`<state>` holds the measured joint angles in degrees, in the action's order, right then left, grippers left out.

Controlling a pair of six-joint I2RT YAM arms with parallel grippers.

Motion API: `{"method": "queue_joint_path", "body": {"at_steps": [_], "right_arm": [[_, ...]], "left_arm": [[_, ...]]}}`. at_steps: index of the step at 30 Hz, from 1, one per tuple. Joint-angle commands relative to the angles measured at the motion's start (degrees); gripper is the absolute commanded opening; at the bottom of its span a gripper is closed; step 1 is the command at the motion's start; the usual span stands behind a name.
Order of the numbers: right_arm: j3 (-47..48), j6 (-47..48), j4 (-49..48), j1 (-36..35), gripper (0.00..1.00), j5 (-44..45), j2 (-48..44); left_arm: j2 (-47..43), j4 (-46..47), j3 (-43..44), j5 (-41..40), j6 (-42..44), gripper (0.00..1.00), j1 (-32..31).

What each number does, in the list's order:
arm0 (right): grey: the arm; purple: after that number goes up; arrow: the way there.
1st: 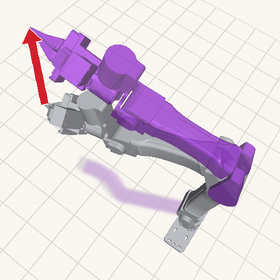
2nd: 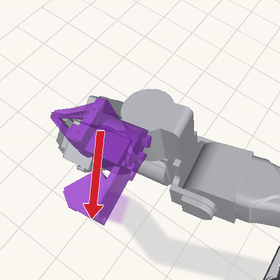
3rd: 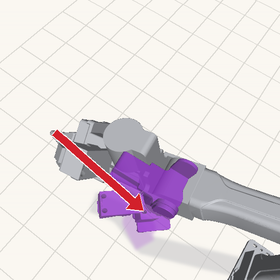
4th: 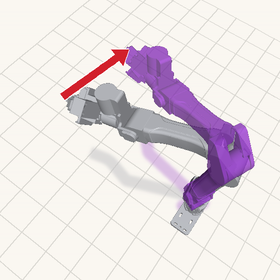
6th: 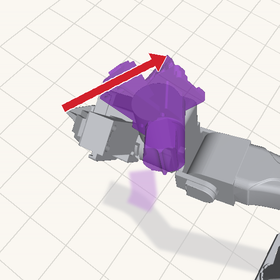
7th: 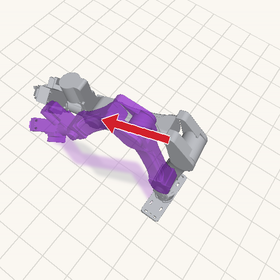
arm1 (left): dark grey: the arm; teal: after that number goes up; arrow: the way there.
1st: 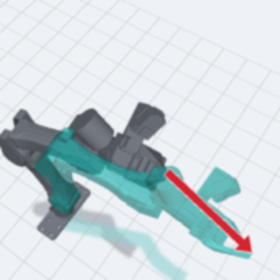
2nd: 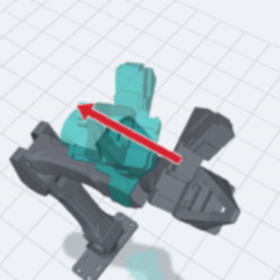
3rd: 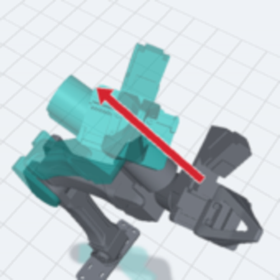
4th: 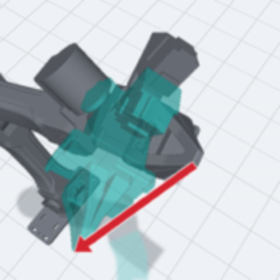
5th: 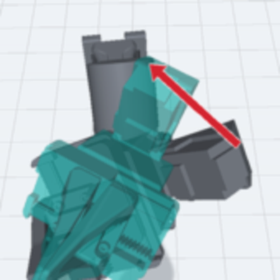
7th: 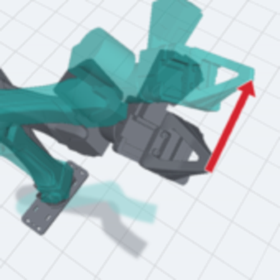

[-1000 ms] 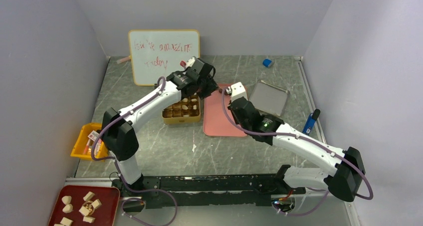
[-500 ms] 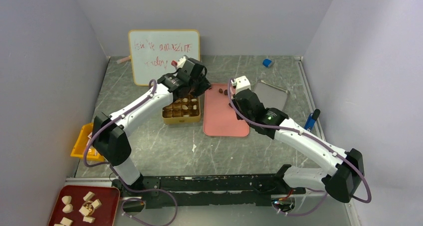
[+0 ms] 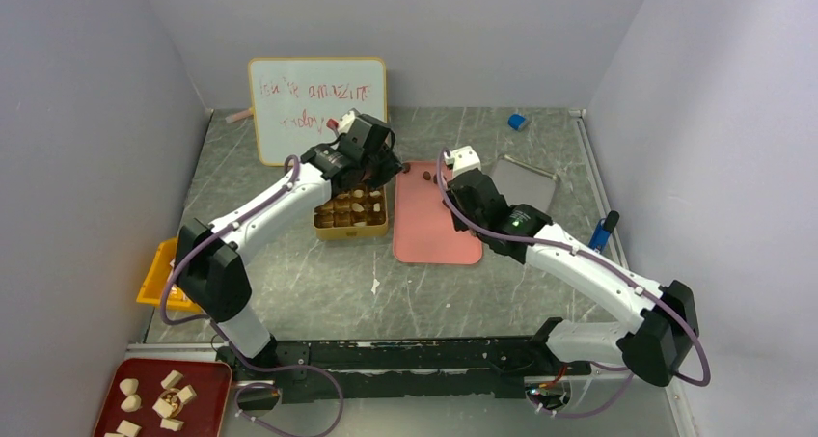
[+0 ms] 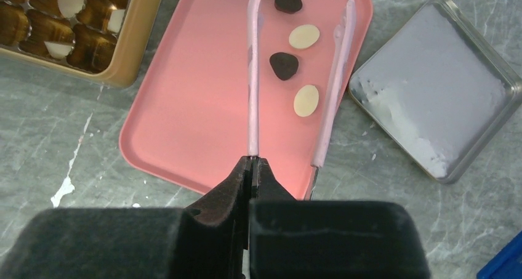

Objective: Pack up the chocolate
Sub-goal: Place the clamp on the plate.

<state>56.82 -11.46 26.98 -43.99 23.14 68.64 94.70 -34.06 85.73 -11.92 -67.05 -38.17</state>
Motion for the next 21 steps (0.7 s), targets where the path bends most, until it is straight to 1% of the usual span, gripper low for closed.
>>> {"method": "queue_joint_path", "body": {"at_steps": [1,6,12,16,21], "right_arm": [[3.5,-0.6,-2.1,0.8,0.0,-1.7,0.4],[4.7,-2.5,-0.9,1.0,0.0,-4.5,2.1],[2.3,-4.0,-2.4,1.1,0.0,-8.2,1.1],[0.8,-4.5,-3.5,1.1,0.0,-10.8,1.2],[-1.2,-5.7,-4.7,1.0,0.0,-12.9,1.6]], "left_arm": [[-2.9,0.6,-0.2,-0.9,1.2,0.47,0.6],[-3.2,0.5,-1.0,-0.9,2.0,0.46,0.9],[-3.5,2.5,-4.6,0.2,2.9,0.47,0.9],[-3.3,4.3,-6.2,2.4,2.5,0.47,0.8],[-2.8,4.7,-5.5,3.5,2.9,0.47,0.7]]}}
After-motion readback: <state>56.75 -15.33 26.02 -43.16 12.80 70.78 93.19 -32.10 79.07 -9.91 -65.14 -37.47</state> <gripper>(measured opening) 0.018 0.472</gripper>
